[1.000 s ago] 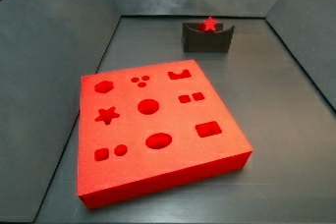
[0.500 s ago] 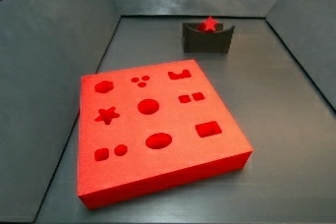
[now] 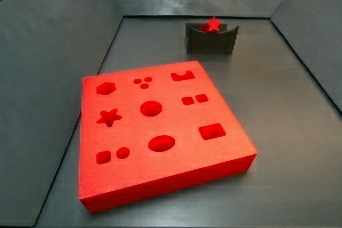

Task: Pick up the star object. Move up. Place the star object on the fixture. Regrasp the star object. Move to above the board. Insert the star object.
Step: Regrasp the star object.

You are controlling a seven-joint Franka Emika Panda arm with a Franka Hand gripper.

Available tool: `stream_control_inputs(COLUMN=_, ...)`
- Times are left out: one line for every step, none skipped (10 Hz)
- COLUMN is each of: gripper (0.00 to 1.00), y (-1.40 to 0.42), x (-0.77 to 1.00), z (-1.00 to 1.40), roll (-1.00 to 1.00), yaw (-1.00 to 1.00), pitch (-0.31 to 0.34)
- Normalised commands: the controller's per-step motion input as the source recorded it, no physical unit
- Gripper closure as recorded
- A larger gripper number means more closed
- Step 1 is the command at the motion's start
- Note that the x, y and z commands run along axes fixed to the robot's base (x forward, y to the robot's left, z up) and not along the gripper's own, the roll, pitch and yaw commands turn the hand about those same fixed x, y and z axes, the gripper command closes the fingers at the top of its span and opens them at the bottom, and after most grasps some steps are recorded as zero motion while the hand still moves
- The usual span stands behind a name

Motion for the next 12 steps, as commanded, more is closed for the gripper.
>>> stream_control_inputs(gripper=0.0, y=-0.02, x=0.01, z=0.0, roll=1.0, yaw=0.01, pitch=0.01)
stream_control_inputs(gripper=0.0, y=-0.02, x=0.02, z=-0.01, roll=1.0, yaw=0.02, pitch=0.016)
stream_control_inputs(gripper=0.0, y=-0.03, x=0.03, z=-0.01, roll=1.0, yaw=0.02, pitch=0.03)
stream_control_inputs(gripper=0.0, y=-0.03, x=0.04, z=-0.01, roll=1.0, yaw=0.03, pitch=0.043)
stream_control_inputs(gripper=0.0, y=-0.03, x=0.06, z=-0.01, roll=1.0, yaw=0.03, pitch=0.062)
stream_control_inputs(gripper=0.0, y=-0.03, x=0.07, z=-0.01, roll=1.0, yaw=0.04, pitch=0.085)
stream_control_inputs(gripper=0.0, y=-0.04, x=0.08, z=-0.01, roll=1.0, yaw=0.07, pitch=0.124)
stream_control_inputs(gripper=0.0, y=-0.04, x=0.09, z=-0.02, roll=0.97, yaw=0.09, pitch=0.157)
stream_control_inputs(gripper=0.0, y=-0.04, x=0.09, z=-0.02, roll=0.84, yaw=0.1, pitch=0.16)
stream_control_inputs(gripper=0.0, y=-0.05, x=0.09, z=-0.02, roll=0.53, yaw=0.14, pitch=0.146)
stream_control_inputs(gripper=0.0, y=-0.05, x=0.1, z=-0.01, roll=0.35, yaw=0.16, pitch=0.13)
stream_control_inputs(gripper=0.0, y=-0.03, x=0.09, z=-0.01, roll=0.23, yaw=0.18, pitch=0.107)
